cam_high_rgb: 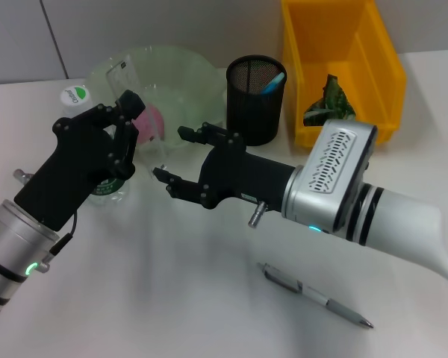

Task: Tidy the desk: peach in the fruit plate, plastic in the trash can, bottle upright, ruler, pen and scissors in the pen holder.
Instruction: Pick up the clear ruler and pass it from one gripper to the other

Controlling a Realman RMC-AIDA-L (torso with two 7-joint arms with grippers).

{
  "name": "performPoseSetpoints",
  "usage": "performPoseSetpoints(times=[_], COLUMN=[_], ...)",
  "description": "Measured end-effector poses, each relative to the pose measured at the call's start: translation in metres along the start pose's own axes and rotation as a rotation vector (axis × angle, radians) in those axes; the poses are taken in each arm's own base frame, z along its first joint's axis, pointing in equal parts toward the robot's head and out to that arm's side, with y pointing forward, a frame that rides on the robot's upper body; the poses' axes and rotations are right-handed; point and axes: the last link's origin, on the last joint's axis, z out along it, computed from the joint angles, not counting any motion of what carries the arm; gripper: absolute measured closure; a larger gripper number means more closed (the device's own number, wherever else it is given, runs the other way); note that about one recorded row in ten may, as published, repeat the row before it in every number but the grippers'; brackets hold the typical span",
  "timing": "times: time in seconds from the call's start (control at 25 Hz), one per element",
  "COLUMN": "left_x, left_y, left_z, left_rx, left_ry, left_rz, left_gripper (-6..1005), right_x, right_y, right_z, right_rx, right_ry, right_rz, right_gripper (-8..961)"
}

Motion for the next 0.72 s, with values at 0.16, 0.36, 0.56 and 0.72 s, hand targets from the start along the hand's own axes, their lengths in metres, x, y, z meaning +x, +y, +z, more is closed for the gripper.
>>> performPoseSetpoints(times=[0.16, 0.36, 0.56, 0.72], left_x=[0.001, 0.004, 0.009, 0.011], left_y=[-0.002, -0.004, -0.003, 0.000], left_z=[0.000, 0.001, -0.001, -0.002], left_rx=[0.003, 0.000, -0.016, -0.039], left_ry=[0.007, 0.020, 0.047, 0.060], left_rz=[0.007, 0.021, 0.030, 0.033], left_gripper=[968, 968, 968, 968], right_x=[0.000, 0.001, 0.004, 0.009], right_y=[0.000, -0.006, -0.016, -0.023], right_z=[-0.008, -0.025, -0.042, -0.056], right_rx=[0.007, 0.045, 0.091, 0.121], right_ry=[-0.034, -0.099, -0.155, -0.177], right_rz=[0.021, 0.069, 0.147, 0.215], right_gripper=[234, 235, 235, 236])
